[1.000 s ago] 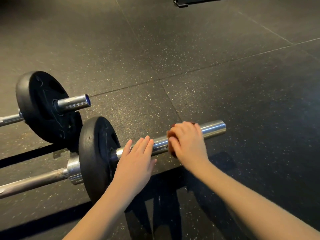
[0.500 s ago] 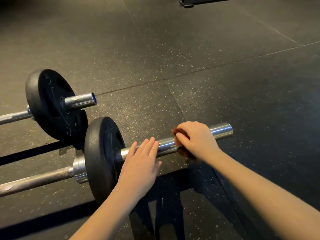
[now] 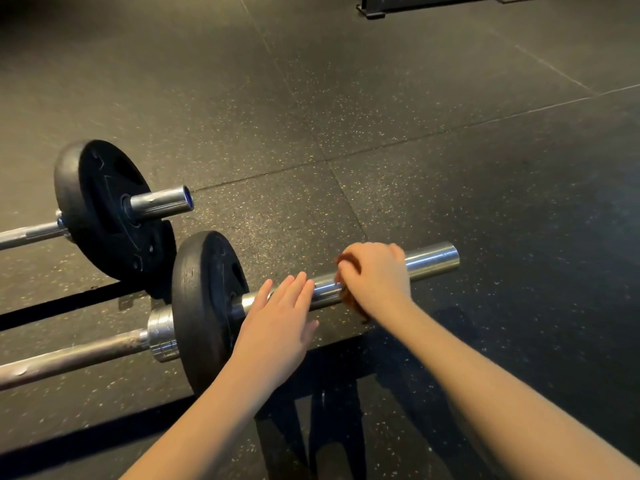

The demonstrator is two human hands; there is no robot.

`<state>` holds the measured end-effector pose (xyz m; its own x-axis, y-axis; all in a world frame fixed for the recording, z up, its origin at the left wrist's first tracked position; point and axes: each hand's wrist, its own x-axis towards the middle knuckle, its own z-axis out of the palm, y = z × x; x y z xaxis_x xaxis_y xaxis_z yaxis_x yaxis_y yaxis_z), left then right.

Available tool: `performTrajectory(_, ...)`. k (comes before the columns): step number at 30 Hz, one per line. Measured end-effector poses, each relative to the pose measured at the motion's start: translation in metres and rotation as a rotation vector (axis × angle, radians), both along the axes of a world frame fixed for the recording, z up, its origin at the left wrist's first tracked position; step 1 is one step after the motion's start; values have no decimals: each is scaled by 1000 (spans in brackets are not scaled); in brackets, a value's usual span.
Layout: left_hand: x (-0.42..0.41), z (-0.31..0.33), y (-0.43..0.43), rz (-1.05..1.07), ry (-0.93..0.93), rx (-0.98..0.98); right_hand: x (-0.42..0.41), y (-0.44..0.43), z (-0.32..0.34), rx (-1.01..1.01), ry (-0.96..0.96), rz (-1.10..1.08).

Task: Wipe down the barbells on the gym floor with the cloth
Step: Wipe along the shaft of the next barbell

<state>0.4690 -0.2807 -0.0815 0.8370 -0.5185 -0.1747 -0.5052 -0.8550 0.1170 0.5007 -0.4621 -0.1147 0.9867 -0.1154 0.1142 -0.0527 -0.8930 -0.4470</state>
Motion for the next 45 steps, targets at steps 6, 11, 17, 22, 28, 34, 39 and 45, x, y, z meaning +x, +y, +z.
performTrajectory(6, 0, 9, 7, -72, 1, 73, -16, -34, -6, 49, 18, 124)
performTrajectory(11, -2, 21, 15, -136, -70, 155, -25, 9, -9, -32, -55, 119)
performTrajectory(17, 10, 33, 39, -202, -351, 46, -15, -15, -4, -50, -34, 32)
performTrajectory(22, 15, 38, 59, -73, -439, -20, -30, 30, -14, -52, -106, 200)
performTrajectory(28, 9, 31, 68, 299, -390, -365, -13, 31, -7, -45, -70, -25)
performTrajectory(34, 1, 32, 64, 484, -283, -580, -29, 29, -16, -162, -188, 388)
performTrajectory(39, 3, 32, 63, 627, -150, -811, 12, 55, -1, -213, 44, 9)
performTrajectory(45, -1, 29, 65, 629, -163, -809, -21, 59, -6, -105, -83, 469)
